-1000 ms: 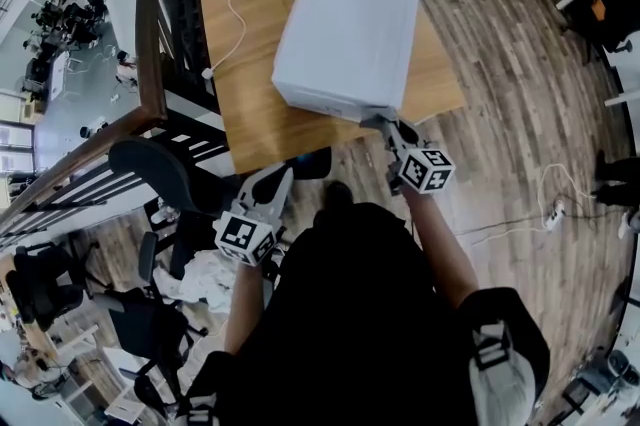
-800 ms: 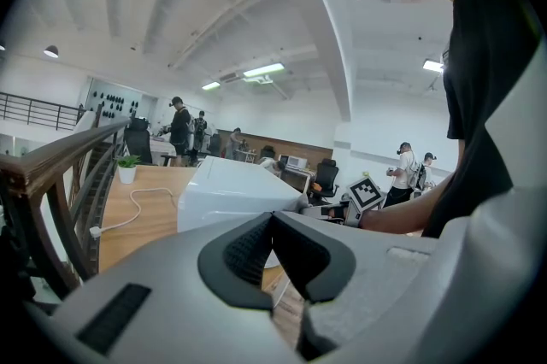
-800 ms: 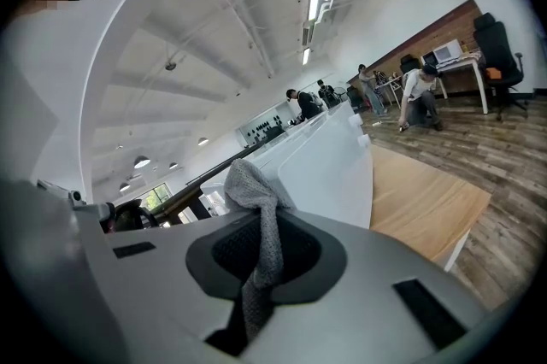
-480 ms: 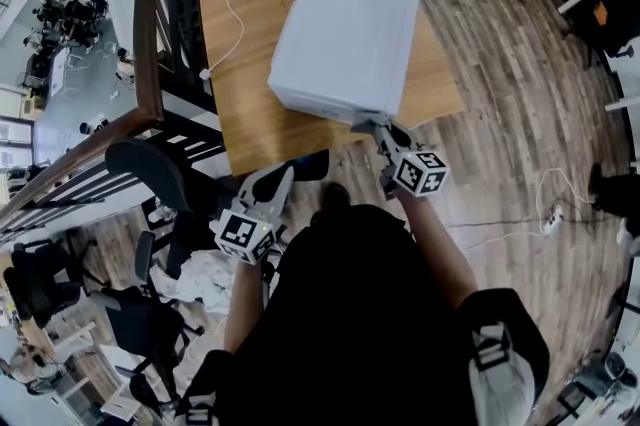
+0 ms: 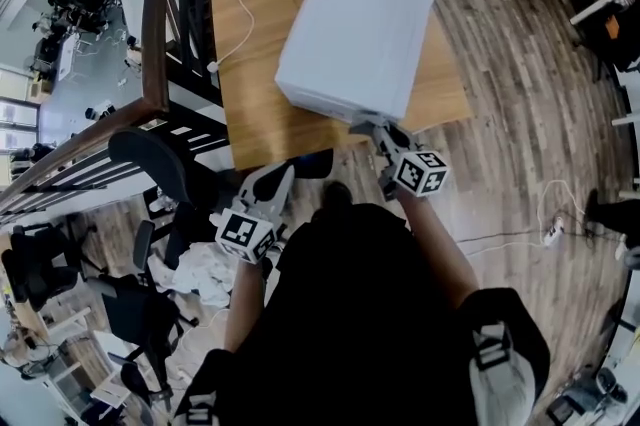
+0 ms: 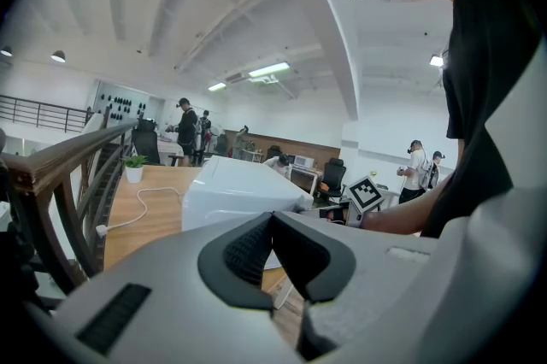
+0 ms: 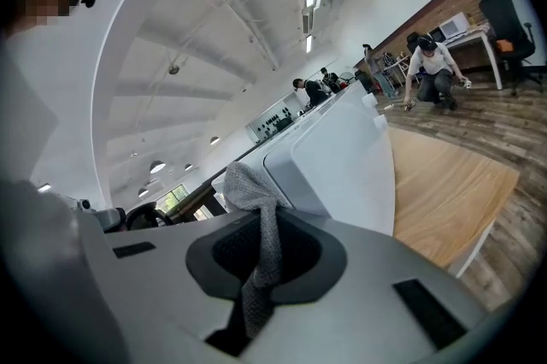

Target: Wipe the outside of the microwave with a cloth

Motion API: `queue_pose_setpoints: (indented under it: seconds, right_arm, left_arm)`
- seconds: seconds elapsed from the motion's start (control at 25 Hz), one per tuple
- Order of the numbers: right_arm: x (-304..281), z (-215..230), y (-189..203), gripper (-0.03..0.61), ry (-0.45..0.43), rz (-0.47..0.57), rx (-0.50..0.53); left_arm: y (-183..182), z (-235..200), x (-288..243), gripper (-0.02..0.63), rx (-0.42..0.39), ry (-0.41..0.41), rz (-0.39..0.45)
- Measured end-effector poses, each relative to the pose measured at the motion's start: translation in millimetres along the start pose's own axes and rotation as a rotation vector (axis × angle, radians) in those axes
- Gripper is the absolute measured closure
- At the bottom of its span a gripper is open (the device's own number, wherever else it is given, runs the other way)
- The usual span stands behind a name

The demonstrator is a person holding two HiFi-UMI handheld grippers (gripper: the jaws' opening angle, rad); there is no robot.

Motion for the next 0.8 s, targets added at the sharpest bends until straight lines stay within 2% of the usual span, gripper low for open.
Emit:
queue_pose_setpoints:
  seconds: [0.32, 0.8]
  right_arm:
    - [-13.1, -7.2, 1.7, 0.563, -0.051, -0.012, -0.038]
    - [-24.9, -15.9, 2.1, 0.563, -0.078, -0.032, -0.017]
  left_arm:
    - [0.8, 0.3, 8.3, 0.612, 0.009, -0.046, 0.013]
    - [3.4, 2.7, 19.7, 0.612, -0.004, -0.062, 0.016]
Point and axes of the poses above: the fingertips, and each gripper's own axes: x backward along the fingers, z to its right, y out of its underside, the point moved 5 cm from there along x, backward along the fingers, and after that the axes turned 7 degrees about -x, right-handed, at the moved point
